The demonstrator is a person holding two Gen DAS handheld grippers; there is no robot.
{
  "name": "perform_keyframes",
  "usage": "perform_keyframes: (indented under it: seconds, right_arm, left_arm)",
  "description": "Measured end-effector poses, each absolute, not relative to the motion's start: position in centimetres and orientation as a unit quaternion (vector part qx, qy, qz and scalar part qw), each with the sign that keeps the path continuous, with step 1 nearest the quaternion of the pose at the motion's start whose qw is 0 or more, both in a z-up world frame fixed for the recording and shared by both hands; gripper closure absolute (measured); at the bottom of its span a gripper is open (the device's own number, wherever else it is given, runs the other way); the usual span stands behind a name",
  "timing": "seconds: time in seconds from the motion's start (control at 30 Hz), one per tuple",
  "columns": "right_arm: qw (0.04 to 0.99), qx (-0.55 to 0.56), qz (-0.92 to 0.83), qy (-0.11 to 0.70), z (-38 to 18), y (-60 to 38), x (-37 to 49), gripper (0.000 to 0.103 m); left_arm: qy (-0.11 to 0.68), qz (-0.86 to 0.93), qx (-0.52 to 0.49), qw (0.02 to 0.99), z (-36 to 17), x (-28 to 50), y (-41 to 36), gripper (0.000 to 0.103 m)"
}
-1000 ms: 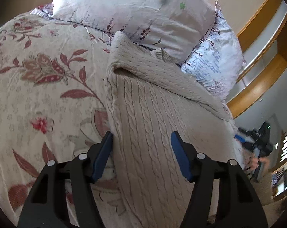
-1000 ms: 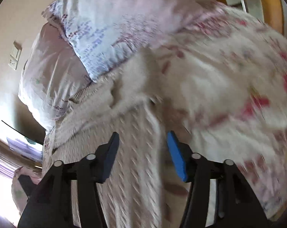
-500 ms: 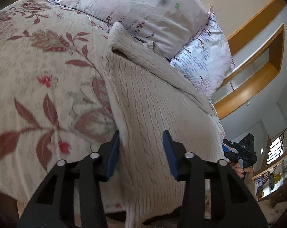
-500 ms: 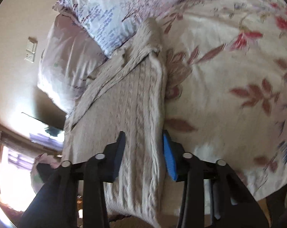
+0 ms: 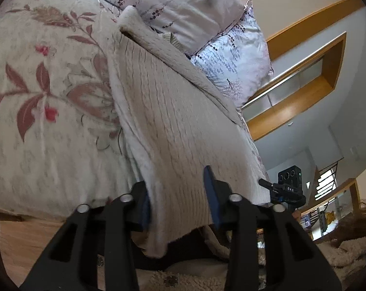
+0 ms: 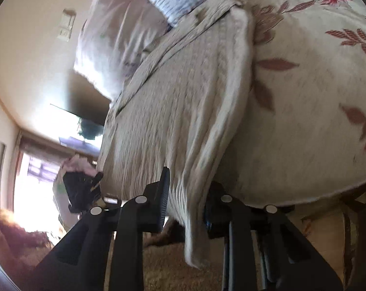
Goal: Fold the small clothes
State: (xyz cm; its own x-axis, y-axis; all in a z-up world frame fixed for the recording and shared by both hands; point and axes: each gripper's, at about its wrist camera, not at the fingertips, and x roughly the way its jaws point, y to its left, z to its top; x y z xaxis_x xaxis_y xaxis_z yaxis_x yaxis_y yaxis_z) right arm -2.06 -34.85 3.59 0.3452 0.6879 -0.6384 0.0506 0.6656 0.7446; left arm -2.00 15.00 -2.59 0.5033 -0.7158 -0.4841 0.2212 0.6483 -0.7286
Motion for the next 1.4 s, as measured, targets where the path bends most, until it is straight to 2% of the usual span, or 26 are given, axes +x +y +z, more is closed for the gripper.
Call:
perform_keyframes:
  seconds: [0.03, 0.1, 0.13, 0.2, 0.3, 0.53, 0.77, 1.0, 1.4]
  right_arm:
    - [0.743, 0.342, 0.216, 0.533, 3.7, -34.6, -2.3, 0.082]
    - [0.745, 0.331, 0.219, 0.537, 3.9, -34.3, -2.8, 0.092]
    - [0.749, 0.32, 0.22, 0.536, 4.1, -34.1, -2.9, 0.093]
    - [0.768, 0.301, 0.219, 0.522, 5.0, -33.9, -2.9, 0.095]
    - [0.806, 0.274, 0.213, 0.48, 7.0, -33.5, -2.4, 0.095]
    - [0.896, 0.184, 0.136, 0.38, 10.8, -33.3, -0.7, 0.095]
    - [0.941, 0.106, 0.077, 0.311, 12.2, -32.4, 1.8, 0.096]
    - [0.949, 0.085, 0.057, 0.298, 13.0, -32.1, 4.7, 0.096]
    - [0.948, 0.077, 0.036, 0.305, 13.8, -31.9, 11.3, 0.095]
  left_arm:
    - [0.407, -0.29, -0.308, 0.809, -2.7, -2.1, 15.1, 0.071]
    - [0.41, -0.292, -0.313, 0.805, -2.8, -2.3, 15.1, 0.074]
    - [0.414, -0.294, -0.311, 0.804, -2.8, -2.4, 15.0, 0.077]
    - [0.421, -0.292, -0.296, 0.806, -2.7, -2.6, 14.7, 0.09]
    - [0.419, -0.283, -0.278, 0.817, -2.0, -2.5, 14.3, 0.096]
    - [0.372, -0.232, -0.248, 0.864, 2.1, -0.1, 15.1, 0.097]
    - [0.327, -0.172, -0.239, 0.898, 5.8, 4.6, 16.2, 0.097]
    - [0.306, -0.142, -0.159, 0.928, 8.6, 8.2, 13.9, 0.097]
    - [0.306, -0.113, -0.158, 0.932, 9.8, 15.3, 13.1, 0.097]
